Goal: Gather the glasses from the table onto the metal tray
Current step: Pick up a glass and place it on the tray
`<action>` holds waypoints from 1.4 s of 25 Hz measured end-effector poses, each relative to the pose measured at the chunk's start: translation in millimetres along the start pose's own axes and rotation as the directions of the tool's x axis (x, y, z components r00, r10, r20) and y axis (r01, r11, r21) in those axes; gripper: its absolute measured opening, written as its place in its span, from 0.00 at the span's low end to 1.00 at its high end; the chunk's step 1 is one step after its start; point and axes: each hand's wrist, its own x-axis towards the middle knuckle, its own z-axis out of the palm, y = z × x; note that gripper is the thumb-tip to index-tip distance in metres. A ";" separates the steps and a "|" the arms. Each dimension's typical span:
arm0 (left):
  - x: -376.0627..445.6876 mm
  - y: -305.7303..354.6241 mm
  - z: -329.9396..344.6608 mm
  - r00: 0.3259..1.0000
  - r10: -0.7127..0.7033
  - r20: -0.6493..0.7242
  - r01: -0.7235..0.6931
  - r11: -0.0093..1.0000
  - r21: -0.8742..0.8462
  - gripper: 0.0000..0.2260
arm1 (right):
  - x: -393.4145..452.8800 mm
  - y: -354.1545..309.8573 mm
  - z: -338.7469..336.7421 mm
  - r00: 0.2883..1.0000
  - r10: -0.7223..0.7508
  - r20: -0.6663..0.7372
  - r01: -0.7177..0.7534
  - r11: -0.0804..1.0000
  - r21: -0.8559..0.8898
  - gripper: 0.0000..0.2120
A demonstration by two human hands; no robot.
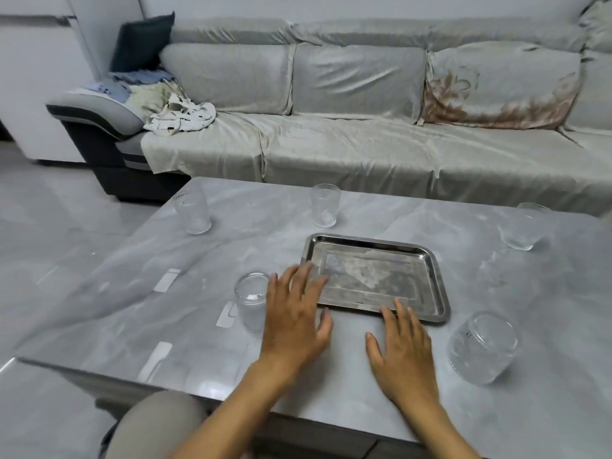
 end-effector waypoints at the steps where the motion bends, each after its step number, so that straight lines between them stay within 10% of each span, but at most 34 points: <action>1: 10.3 -10.1 -15.6 0.997 -0.078 0.006 0.078 0.994 0.075 0.28 | -0.6 0.9 1.1 1.000 -0.005 -0.001 0.005 1.000 -0.012 0.30; 4: 28.8 -44.7 -46.0 0.885 -0.405 0.230 0.345 0.901 0.262 0.38 | -4.7 0.9 2.2 1.000 -0.017 -0.014 0.016 0.999 -0.036 0.28; 8: 20.6 -71.8 -52.3 0.706 -0.593 0.386 0.607 0.788 0.101 0.42 | -5.1 -3.5 -3.2 0.999 -0.052 -0.001 0.052 0.998 -0.041 0.27; 12: 23.3 -62.1 -56.8 0.813 -0.531 0.238 0.556 0.830 -0.048 0.32 | -9.3 -14.1 -14.7 0.977 -0.185 -0.110 0.205 0.955 0.214 0.31; 16: 59.3 -28.5 -67.9 0.917 -0.350 0.192 0.399 0.829 -0.391 0.30 | 18.4 -76.3 -37.3 0.972 -0.233 0.036 0.130 0.656 0.743 0.42; 19: 80.3 -8.7 -63.7 0.947 -0.149 0.285 0.276 0.830 -0.484 0.35 | 45.8 -99.5 -47.8 0.995 -0.065 -0.073 0.098 0.617 0.781 0.41; 24: 117.8 -63.7 -8.4 0.774 -0.297 0.559 0.629 0.464 -0.624 0.29 | 99.5 -69.7 -39.2 0.997 0.075 -0.031 -0.029 0.688 0.725 0.34; 27: 108.3 -83.2 40.6 0.635 -0.506 0.583 0.756 0.561 -0.337 0.24 | 139.8 -64.6 -22.6 0.991 0.135 0.001 -0.095 0.689 0.719 0.31; 35: 99.6 -84.5 73.8 0.681 -0.503 0.533 0.690 0.685 -0.236 0.08 | 184.1 -69.7 31.6 0.996 0.084 0.025 -0.084 0.833 0.547 0.32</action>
